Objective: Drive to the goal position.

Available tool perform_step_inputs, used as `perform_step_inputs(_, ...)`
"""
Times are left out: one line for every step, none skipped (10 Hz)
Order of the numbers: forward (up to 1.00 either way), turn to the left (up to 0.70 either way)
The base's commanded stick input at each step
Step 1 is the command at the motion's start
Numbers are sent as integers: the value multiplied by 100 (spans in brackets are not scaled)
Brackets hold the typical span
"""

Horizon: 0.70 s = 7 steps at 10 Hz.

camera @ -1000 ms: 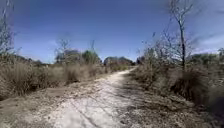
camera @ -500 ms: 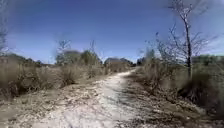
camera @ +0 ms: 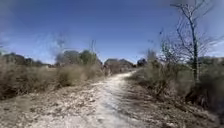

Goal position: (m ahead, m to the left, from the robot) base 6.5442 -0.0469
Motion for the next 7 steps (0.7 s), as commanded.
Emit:
perform_step_inputs(70,0)
perform_step_inputs(70,0)
perform_step_inputs(70,0)
perform_step_inputs(70,0)
perform_step_inputs(70,0)
perform_step_inputs(70,0)
perform_step_inputs(70,0)
